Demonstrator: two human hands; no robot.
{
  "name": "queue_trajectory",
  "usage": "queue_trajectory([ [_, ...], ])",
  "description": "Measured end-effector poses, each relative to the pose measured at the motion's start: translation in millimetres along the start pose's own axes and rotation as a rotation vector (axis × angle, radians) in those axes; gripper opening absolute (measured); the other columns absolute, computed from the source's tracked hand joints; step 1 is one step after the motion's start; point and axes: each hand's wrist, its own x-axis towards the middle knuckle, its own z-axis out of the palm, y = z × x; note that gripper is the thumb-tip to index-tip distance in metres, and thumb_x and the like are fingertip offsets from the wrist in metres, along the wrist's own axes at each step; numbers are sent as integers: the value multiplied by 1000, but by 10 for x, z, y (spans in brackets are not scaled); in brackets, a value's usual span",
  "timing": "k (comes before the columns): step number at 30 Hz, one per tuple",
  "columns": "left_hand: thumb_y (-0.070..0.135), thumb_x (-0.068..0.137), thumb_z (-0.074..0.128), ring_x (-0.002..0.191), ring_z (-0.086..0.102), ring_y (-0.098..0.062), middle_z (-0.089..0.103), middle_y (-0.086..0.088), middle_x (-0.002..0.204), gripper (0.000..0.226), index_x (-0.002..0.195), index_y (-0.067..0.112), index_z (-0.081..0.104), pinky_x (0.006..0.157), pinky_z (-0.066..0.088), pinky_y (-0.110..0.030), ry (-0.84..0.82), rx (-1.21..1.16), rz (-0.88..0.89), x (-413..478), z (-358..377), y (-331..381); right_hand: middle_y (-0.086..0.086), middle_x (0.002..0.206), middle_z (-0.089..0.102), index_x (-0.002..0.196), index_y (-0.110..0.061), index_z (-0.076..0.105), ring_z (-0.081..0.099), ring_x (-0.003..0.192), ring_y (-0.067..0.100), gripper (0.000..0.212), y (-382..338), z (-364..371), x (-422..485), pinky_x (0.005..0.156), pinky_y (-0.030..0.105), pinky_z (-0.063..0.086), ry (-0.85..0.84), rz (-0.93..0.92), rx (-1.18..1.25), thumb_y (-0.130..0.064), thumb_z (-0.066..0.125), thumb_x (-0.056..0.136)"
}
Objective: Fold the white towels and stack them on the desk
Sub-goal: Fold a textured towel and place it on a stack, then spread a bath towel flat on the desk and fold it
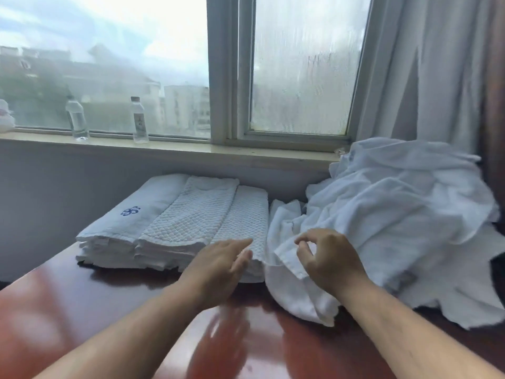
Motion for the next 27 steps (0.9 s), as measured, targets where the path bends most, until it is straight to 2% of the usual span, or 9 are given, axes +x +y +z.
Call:
queue_trajectory([
  [3,47,104,35,141,29,-2,43,18,152,46,150,39,40,114,22,-22,33,-81,115,125,357,385,-3,91,69,88,-16,74,58,91,19,16,420,-202,-312,79,28,41,361,53,-41,-14,58,86],
  [6,42,102,45,143,22,-4,36,19,155,49,150,44,37,116,16,-20,58,-147,147,297,767,774,4,100,62,98,-11,70,57,97,27,20,862,-252,-574,84,30,40,577,263,18,-9,57,84],
  [10,70,93,40,150,7,-9,16,13,165,69,155,48,18,124,7,-34,-31,-181,83,534,1246,1025,8,117,59,114,-9,60,56,112,27,21,1230,-115,-583,96,33,42,444,552,311,-9,62,93],
  [13,84,78,31,145,-1,0,4,15,166,85,153,55,3,120,-2,-30,-17,-155,92,710,1589,1037,11,121,57,116,-7,57,53,115,26,24,1395,49,-463,102,37,41,417,577,320,-15,63,94],
  [16,86,74,26,142,3,-2,8,16,163,82,146,61,-4,117,-1,-30,88,-144,107,988,1783,1010,7,116,60,111,-11,58,54,112,23,21,1538,149,-309,99,35,42,440,567,308,-22,61,93],
  [19,87,74,28,144,12,-8,20,16,162,79,144,62,2,119,7,-35,134,-174,88,1237,1847,990,3,109,64,104,-17,59,57,107,20,13,1641,186,-186,95,33,44,440,548,280,-25,61,95],
  [22,87,71,36,135,29,-11,40,22,144,70,136,61,26,111,20,-37,178,-241,54,1302,1836,957,-8,95,68,93,-24,61,62,97,12,4,1656,157,-175,90,34,49,452,512,340,-28,62,95],
  [24,83,74,44,123,36,-6,45,28,126,49,117,58,44,104,25,-35,225,-321,39,1301,1787,924,-11,87,70,88,-25,64,64,89,5,11,1644,115,-205,84,29,49,472,484,410,-34,58,91],
  [27,67,85,51,111,43,-7,50,27,110,16,89,52,52,98,32,-35,310,-418,52,1293,1718,924,-10,75,69,77,-24,65,63,74,8,23,1633,35,-219,70,23,48,538,464,406,-39,51,88],
])
